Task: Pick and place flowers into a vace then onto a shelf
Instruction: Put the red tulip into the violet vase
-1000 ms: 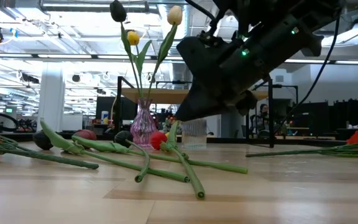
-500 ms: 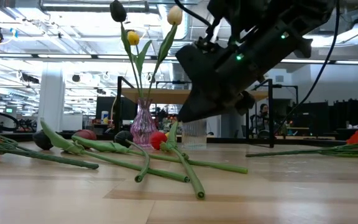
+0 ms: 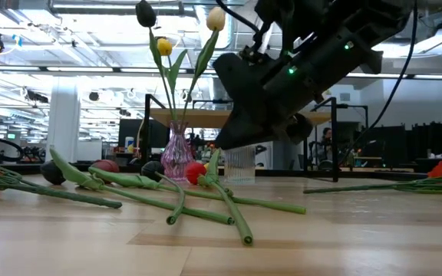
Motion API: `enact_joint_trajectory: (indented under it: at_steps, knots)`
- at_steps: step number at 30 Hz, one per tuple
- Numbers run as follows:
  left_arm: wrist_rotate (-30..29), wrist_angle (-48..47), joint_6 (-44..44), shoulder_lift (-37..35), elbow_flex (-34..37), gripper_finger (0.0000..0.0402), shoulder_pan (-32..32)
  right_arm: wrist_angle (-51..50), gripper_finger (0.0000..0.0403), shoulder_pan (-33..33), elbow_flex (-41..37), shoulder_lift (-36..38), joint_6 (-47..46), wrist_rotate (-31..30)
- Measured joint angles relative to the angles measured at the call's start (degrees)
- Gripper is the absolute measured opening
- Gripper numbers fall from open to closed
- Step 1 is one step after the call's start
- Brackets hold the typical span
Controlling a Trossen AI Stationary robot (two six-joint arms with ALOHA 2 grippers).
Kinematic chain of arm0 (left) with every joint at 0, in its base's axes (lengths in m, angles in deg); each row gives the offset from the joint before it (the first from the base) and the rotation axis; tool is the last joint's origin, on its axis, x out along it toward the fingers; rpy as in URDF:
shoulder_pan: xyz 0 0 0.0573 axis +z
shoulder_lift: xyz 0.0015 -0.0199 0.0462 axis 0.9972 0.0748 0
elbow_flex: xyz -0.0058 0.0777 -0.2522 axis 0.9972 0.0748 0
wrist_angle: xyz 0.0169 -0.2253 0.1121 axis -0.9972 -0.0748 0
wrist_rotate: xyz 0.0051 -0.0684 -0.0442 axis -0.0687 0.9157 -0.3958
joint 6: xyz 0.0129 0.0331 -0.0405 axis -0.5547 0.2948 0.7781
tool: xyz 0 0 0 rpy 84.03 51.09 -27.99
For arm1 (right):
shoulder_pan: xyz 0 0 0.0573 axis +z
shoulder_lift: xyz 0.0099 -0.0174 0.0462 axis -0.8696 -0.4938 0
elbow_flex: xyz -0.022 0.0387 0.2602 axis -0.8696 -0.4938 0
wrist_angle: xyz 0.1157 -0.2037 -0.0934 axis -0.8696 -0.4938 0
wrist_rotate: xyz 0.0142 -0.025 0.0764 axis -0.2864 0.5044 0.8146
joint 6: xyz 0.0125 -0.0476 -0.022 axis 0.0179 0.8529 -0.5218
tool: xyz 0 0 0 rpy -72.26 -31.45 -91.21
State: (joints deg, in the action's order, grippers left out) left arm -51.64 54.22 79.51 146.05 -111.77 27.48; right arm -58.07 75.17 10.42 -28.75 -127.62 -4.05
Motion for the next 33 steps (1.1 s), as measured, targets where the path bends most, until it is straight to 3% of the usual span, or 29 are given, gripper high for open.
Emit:
enact_joint_trajectory:
  at_steps: [33]
  knots:
    - [3.43, 0.63, -0.26, 0.02, -0.02, 0.0213, 2.80, 1.08, 0.0048, -0.29, 0.02, -4.52, 0.60, 3.26]
